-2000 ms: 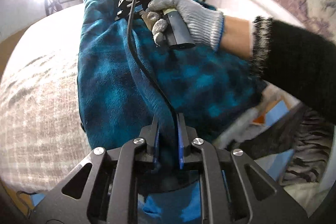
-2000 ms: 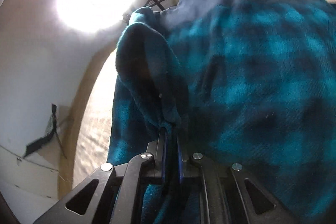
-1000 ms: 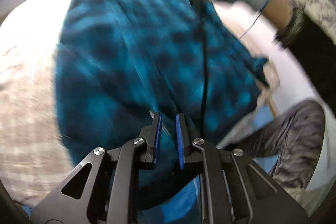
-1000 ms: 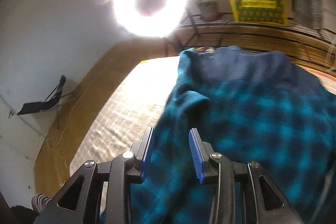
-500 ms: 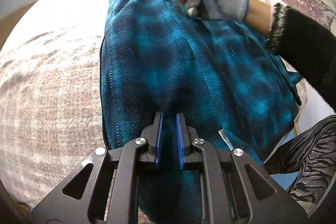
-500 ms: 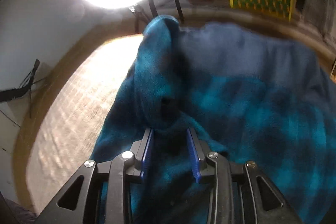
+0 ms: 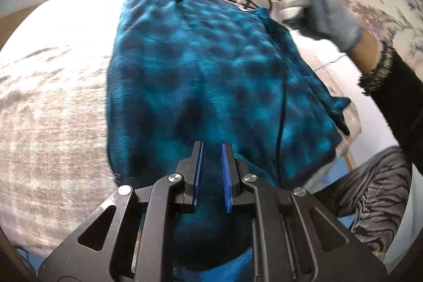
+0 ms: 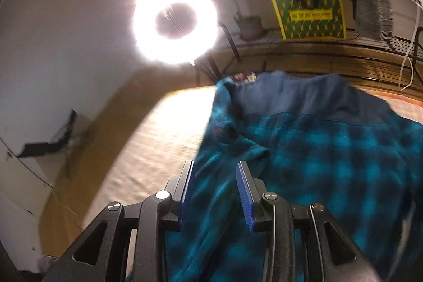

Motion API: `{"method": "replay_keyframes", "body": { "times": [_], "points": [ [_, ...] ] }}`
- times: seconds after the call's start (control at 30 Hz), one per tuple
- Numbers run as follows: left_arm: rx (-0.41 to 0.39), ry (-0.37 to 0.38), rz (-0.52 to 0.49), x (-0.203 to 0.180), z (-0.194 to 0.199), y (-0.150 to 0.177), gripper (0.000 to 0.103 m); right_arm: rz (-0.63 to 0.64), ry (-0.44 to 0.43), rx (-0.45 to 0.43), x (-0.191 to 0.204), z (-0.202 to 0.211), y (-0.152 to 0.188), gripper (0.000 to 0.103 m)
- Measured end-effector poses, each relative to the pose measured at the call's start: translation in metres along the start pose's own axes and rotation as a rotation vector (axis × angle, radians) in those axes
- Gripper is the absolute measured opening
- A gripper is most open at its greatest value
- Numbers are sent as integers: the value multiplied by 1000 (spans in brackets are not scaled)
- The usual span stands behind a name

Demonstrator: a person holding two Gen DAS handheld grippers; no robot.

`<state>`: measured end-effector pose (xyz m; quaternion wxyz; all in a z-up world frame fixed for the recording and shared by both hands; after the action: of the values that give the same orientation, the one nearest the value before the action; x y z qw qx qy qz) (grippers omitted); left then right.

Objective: Fold large clothes
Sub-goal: 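Move the right tool to the shirt's unfolded side and lower onto it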

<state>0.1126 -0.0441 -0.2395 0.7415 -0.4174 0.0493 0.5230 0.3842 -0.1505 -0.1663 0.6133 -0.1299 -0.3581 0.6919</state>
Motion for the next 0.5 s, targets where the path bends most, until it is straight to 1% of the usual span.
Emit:
{"method": "replay_keyframes", "body": {
  "times": [0.07,0.13,0.23,0.33,0.43,0.5],
  "points": [
    [7,12,-17,-6,-4,1,11,-12,-5,-35,-3,37,6,35],
    [20,32,-12,-10,-12,2,11,-17,2,-70,-6,75,17,35],
    [53,52,-33,-19,-29,1,11,-39,18,-97,-17,116,38,35],
    [128,27,-94,-26,-55,7,11,-69,55,-106,-31,144,65,35],
    [134,-10,-170,-34,-63,11,11,-98,103,-103,-49,162,88,35],
    [148,-20,-183,-36,-62,10,11,-125,124,-81,-64,171,107,35]
  ]
}}
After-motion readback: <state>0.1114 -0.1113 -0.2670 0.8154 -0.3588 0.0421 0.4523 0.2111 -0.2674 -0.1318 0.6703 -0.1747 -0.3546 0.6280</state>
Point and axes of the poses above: each gripper's, at about its wrist camera, not at the fingertips, and z roughly against the way its jaws point, x to its left, y to its underside, the point moved 5 cm from there along -z, roughly the way its jaws point, and after that the axes turned 10 degrees about y, right-handed, at the moved point
